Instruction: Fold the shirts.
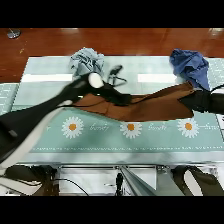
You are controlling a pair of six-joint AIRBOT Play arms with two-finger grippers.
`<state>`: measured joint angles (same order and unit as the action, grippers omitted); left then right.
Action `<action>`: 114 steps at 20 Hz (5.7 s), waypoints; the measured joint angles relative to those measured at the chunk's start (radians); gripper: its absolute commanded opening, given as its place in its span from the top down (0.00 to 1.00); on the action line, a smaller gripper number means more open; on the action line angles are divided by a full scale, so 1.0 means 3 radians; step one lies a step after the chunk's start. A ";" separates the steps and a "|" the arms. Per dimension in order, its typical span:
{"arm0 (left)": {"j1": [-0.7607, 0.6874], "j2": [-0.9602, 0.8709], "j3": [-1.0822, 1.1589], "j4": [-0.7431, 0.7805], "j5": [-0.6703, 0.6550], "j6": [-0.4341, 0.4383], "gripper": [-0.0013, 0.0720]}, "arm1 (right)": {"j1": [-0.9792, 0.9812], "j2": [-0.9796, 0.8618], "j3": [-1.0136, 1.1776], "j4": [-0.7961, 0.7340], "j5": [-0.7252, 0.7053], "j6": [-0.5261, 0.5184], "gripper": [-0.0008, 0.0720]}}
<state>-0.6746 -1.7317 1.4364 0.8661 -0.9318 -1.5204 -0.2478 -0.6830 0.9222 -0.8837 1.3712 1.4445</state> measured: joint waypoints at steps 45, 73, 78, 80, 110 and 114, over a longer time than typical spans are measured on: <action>0.3037 0.3920 -0.2087 0.0264 -0.0776 0.0209 0.94 | 0.1539 -0.1825 0.1158 -0.1155 -0.0603 0.0627 0.13; 0.2270 0.3367 -0.2101 0.0267 -0.0671 0.0240 0.94 | 0.1331 -0.2612 0.1537 0.0687 -0.0520 -0.0318 0.96; 0.2270 0.3367 -0.2101 0.0266 -0.0671 0.0240 0.94 | 0.0856 -0.2584 0.2607 0.0112 0.0154 0.0126 0.96; 0.2270 0.3367 -0.2101 0.0267 -0.0670 0.0240 0.94 | 0.0608 -0.2505 0.2831 0.0013 0.0319 0.0280 0.96; 0.2270 0.3296 -0.2057 0.0263 -0.0338 0.0230 0.94 | -0.2579 -0.0266 0.0509 -0.2524 0.0587 0.1214 0.95; 0.2238 0.2953 -0.1480 0.0196 -0.0207 0.0235 0.94 | -0.2075 -0.0631 0.0908 -0.0928 -0.0205 0.0825 0.96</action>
<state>-0.0032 -0.8459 0.9924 0.9249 -0.9939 -1.4498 -0.8703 -0.8722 1.1946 -1.1622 1.3098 1.6920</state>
